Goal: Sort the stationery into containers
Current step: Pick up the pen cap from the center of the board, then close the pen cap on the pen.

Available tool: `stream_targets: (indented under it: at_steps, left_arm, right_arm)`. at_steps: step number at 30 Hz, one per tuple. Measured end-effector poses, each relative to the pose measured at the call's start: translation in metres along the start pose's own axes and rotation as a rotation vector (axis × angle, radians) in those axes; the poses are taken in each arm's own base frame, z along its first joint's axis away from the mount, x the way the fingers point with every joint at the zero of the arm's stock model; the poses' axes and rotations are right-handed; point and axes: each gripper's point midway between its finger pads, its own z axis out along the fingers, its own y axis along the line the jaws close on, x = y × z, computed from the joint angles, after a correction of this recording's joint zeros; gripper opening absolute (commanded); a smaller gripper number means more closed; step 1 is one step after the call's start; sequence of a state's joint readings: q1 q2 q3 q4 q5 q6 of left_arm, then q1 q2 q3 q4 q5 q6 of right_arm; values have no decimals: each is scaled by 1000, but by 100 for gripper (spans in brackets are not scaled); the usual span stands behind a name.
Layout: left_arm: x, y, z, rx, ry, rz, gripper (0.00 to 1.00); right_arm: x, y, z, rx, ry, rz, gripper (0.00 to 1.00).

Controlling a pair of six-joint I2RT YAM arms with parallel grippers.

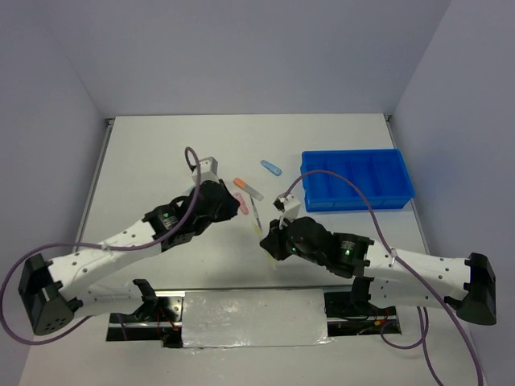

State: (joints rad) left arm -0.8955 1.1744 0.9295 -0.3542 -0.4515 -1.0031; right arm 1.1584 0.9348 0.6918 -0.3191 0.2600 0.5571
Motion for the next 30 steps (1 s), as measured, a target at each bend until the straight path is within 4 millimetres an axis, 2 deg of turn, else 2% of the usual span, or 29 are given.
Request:
stream_targets:
  at_steps: [3, 6, 8, 14, 26, 30]
  left_arm:
    - [-39, -29, -29, 150, -112, -40, 0]
    - [-61, -50, -51, 270, -177, -69, 0]
    - [-69, -59, -63, 338, -207, -80, 0]
    - [-67, -67, -78, 459, -222, -101, 0]
    - [-60, -74, -81, 520, -199, -97, 0]
    - [-61, -76, -83, 531, -198, -98, 0]
  right_arm:
    - [-8, 31, -4, -110, -94, 9, 0]
    - [-20, 56, -9, -182, -178, 24, 0]
    - [-30, 64, -13, -188, -235, 51, 0]
    - [-47, 59, -12, -120, -321, 100, 0]
    - [-72, 58, -17, -59, -393, 129, 0]
    - [-75, 57, -17, -49, -401, 133, 0]
